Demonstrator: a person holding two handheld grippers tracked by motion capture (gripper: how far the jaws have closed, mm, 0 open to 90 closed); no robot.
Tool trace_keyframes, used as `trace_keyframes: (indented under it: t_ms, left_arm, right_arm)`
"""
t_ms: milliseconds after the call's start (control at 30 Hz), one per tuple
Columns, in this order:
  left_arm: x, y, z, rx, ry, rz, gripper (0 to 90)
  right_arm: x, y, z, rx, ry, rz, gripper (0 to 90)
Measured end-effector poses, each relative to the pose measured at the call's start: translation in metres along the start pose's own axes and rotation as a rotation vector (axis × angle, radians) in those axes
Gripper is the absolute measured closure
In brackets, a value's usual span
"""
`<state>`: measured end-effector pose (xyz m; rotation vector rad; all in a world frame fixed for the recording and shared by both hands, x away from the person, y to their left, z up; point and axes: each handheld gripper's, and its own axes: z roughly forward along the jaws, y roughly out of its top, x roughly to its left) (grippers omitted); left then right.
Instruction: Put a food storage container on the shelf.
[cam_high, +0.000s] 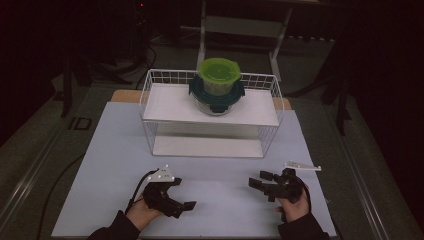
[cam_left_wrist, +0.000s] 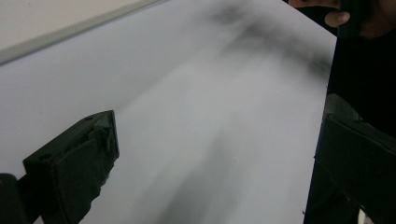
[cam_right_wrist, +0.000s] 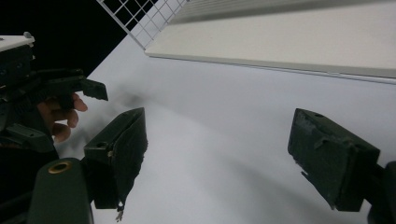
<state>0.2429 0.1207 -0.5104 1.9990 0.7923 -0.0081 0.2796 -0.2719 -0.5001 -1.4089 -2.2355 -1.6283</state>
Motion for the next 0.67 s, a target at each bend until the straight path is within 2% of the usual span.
trace_keyframes:
  t_ms: [467,667]
  left_arm:
    - [-0.01,-0.009,0.002,0.019,-0.017,0.024,0.0]
    - [-0.01,-0.01,0.002,0.026,-0.013,0.031,0.0]
  right_arm:
    - [-0.006,-0.005,-0.003,-0.01,-0.031,-0.018,19.2]
    - [-0.007,-0.005,-0.003,-0.007,-0.036,-0.02,19.2]
